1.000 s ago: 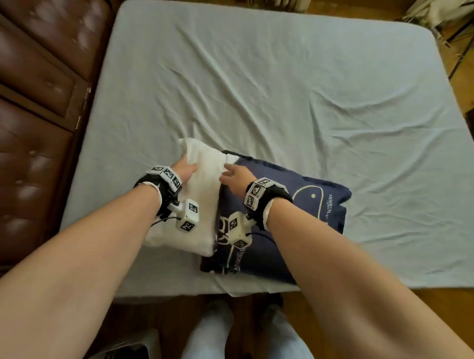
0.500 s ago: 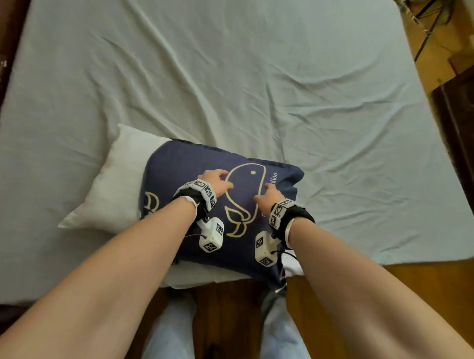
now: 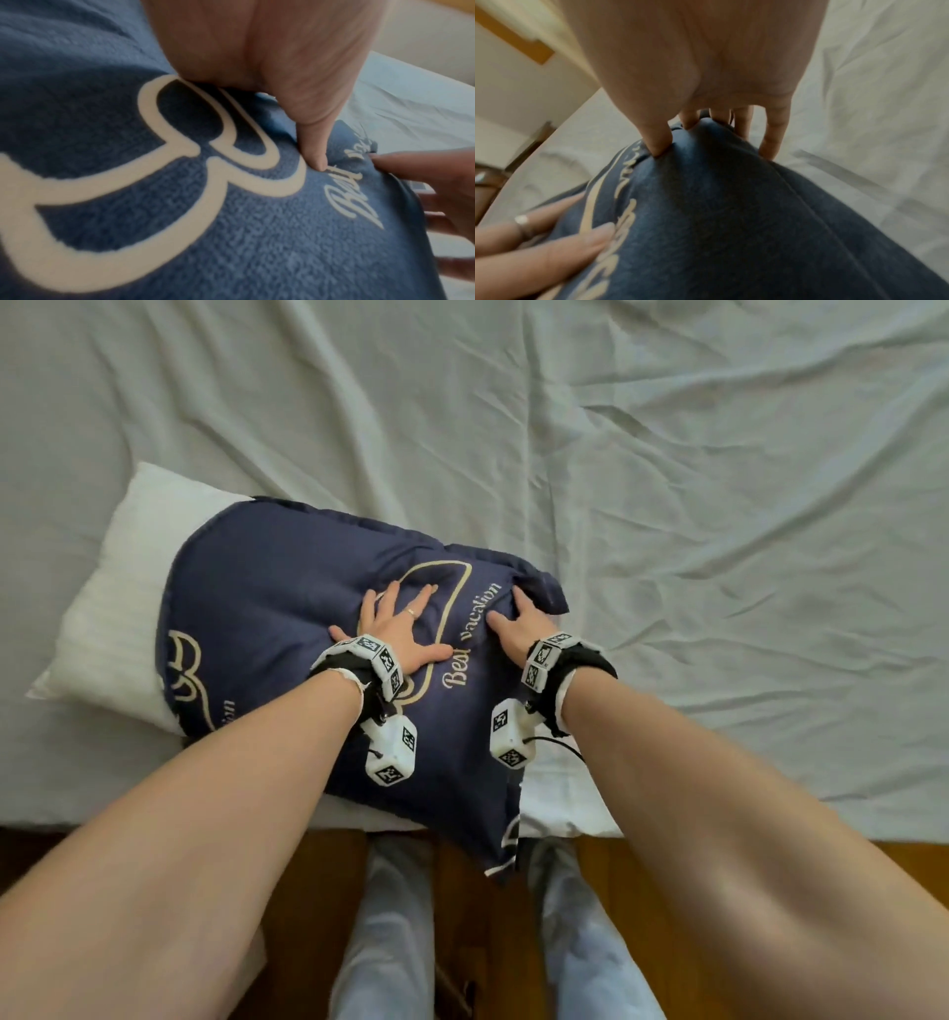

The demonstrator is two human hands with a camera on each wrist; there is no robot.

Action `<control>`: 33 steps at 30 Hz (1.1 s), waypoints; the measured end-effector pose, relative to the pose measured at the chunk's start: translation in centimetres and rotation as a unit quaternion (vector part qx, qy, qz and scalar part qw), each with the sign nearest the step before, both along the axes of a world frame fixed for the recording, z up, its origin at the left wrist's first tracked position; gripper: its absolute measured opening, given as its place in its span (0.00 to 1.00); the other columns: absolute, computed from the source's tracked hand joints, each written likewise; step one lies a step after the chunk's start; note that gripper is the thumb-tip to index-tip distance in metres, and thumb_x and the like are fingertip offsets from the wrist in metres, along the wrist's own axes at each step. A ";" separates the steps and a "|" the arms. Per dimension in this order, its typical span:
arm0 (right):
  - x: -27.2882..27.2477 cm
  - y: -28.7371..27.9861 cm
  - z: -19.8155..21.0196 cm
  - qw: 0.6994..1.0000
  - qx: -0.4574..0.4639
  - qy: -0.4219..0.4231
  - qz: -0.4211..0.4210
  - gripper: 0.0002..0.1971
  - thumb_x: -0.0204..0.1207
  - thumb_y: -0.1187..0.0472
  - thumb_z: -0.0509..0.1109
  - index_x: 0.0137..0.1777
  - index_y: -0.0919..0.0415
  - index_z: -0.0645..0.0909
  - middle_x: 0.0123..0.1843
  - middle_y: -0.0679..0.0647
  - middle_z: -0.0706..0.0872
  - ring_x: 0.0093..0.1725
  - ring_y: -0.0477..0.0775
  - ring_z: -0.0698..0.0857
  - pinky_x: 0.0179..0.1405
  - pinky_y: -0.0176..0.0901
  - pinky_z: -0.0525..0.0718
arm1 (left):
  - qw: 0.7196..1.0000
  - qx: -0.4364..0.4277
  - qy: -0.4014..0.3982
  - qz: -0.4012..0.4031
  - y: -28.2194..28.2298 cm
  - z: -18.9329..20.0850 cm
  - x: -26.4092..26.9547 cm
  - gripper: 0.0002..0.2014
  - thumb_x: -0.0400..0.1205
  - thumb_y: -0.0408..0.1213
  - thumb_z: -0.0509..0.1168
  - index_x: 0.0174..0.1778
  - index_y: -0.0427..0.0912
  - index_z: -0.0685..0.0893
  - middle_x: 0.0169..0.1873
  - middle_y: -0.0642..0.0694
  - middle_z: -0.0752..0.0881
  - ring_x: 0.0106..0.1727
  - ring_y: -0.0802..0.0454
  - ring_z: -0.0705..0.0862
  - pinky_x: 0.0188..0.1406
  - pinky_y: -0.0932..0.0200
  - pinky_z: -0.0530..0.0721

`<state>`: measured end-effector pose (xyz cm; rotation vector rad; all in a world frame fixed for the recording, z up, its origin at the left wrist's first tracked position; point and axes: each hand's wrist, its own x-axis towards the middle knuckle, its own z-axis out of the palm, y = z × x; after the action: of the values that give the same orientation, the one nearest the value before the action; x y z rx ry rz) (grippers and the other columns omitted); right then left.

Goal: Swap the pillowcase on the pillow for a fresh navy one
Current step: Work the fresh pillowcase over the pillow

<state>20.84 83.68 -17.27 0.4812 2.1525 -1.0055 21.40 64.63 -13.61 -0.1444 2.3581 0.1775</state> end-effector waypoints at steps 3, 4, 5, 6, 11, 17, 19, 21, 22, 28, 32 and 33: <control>-0.4 0.0 0.2 0.998 0.057 -0.024 0.028 0.35 0.75 0.38 0.62 0.81 0.47 0.65 0.76 0.63 0.75 0.74 0.68 0.73 0.75 0.60 0.71 | 0.999 0.007 0.038 0.032 -0.1 0.0 -0.2 0.39 0.72 0.65 0.69 0.76 0.76 0.58 0.82 0.54 0.56 0.84 0.48 0.49 0.71 0.17 0.52; -0.5 0.0 0.4 0.996 0.078 -0.024 0.021 0.35 0.74 0.39 0.63 0.81 0.48 0.65 0.77 0.64 0.73 0.75 0.69 0.70 0.75 0.61 0.70 | 0.997 0.006 0.053 0.056 0.0 0.1 -0.5 0.35 0.72 0.62 0.71 0.74 0.72 0.65 0.78 0.52 0.63 0.82 0.48 0.55 0.71 0.18 0.54; -0.7 0.1 0.7 0.995 0.102 -0.018 0.005 0.34 0.74 0.40 0.64 0.80 0.49 0.66 0.77 0.64 0.70 0.76 0.68 0.67 0.75 0.61 0.69 | 0.995 -0.005 0.069 0.077 0.3 0.4 -0.9 0.30 0.72 0.60 0.71 0.70 0.66 0.70 0.73 0.52 0.68 0.79 0.48 0.60 0.71 0.20 0.56; -0.9 0.2 1.1 0.991 0.131 0.001 -0.013 0.33 0.74 0.41 0.65 0.79 0.49 0.67 0.77 0.63 0.68 0.76 0.67 0.65 0.74 0.60 0.68 | 0.991 -0.023 0.089 0.095 0.5 0.8 -1.4 0.25 0.73 0.59 0.70 0.66 0.61 0.74 0.69 0.51 0.73 0.77 0.48 0.65 0.71 0.23 0.59; -3.4 0.0 3.7 0.989 0.130 0.067 -0.016 0.22 0.77 0.41 0.64 0.59 0.58 0.79 0.57 0.60 0.84 0.56 0.65 0.84 0.51 0.52 0.83 | 0.971 -0.056 0.188 0.140 0.0 2.6 -5.8 0.20 0.80 0.53 0.67 0.64 0.51 0.73 0.64 0.46 0.78 0.65 0.43 0.79 0.63 0.38 0.70; -5.0 -3.9 3.3 0.986 0.143 -0.026 0.077 0.23 0.76 0.37 0.58 0.51 0.55 0.83 0.38 0.51 0.84 0.37 0.58 0.83 0.32 0.44 0.73 | 0.992 -0.041 0.077 0.094 -5.1 2.0 -8.3 0.33 0.80 0.55 0.65 0.80 0.53 0.64 0.77 0.45 0.61 0.61 0.35 0.81 0.54 0.46 0.78; -5.3 -4.5 3.6 0.983 0.163 -0.027 0.079 0.14 0.80 0.48 0.63 0.54 0.56 0.84 0.45 0.52 0.85 0.46 0.60 0.86 0.38 0.45 0.75 | 0.995 -0.065 0.053 0.045 -6.7 1.8 -9.3 0.31 0.82 0.58 0.59 0.81 0.54 0.64 0.76 0.44 0.65 0.66 0.34 0.79 0.57 0.45 0.77; -6.0 -5.3 3.1 0.979 0.175 -0.043 0.096 0.12 0.79 0.54 0.65 0.56 0.61 0.83 0.50 0.53 0.85 0.55 0.61 0.86 0.49 0.48 0.80 | 0.997 -0.070 0.044 -0.001 -7.2 1.6 -10.8 0.28 0.83 0.58 0.58 0.79 0.55 0.68 0.75 0.43 0.66 0.67 0.34 0.78 0.60 0.45 0.77; -6.5 -5.8 2.8 0.976 0.176 -0.061 0.111 0.13 0.78 0.57 0.66 0.58 0.62 0.84 0.52 0.54 0.87 0.56 0.61 0.87 0.54 0.51 0.82 | 0.997 -0.061 0.039 -0.019 -7.1 1.3 -11.5 0.27 0.83 0.58 0.59 0.78 0.56 0.69 0.74 0.43 0.66 0.67 0.35 0.78 0.61 0.45 0.77; -8.2 -7.7 3.8 0.966 0.223 -0.096 0.087 0.16 0.78 0.60 0.64 0.64 0.60 0.81 0.59 0.61 0.85 0.60 0.67 0.85 0.59 0.55 0.82 | 0.997 -0.011 0.025 -0.075 -8.4 -0.1 -13.3 0.14 0.83 0.49 0.61 0.62 0.51 0.82 0.62 0.42 0.83 0.62 0.39 0.82 0.54 0.49 0.77; -8.9 -12.0 5.3 0.976 0.174 -0.025 0.130 0.11 0.79 0.55 0.63 0.57 0.56 0.82 0.55 0.56 0.84 0.57 0.64 0.84 0.50 0.51 0.80 | 0.996 0.044 0.080 0.000 -10.4 0.0 -12.9 0.11 0.86 0.45 0.61 0.53 0.41 0.83 0.53 0.38 0.86 0.58 0.35 0.82 0.46 0.54 0.74; -8.8 -13.1 5.7 0.978 0.157 0.001 0.138 0.10 0.79 0.55 0.61 0.55 0.56 0.81 0.53 0.57 0.84 0.55 0.64 0.85 0.47 0.50 0.79 | 0.994 0.058 0.088 0.017 -10.9 0.1 -12.6 0.11 0.86 0.44 0.60 0.50 0.41 0.82 0.50 0.37 0.86 0.56 0.35 0.82 0.45 0.54 0.73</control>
<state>12.06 70.54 -11.60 0.3126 2.3119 -0.5174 8.77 53.74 -13.50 -0.1169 2.5131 0.3558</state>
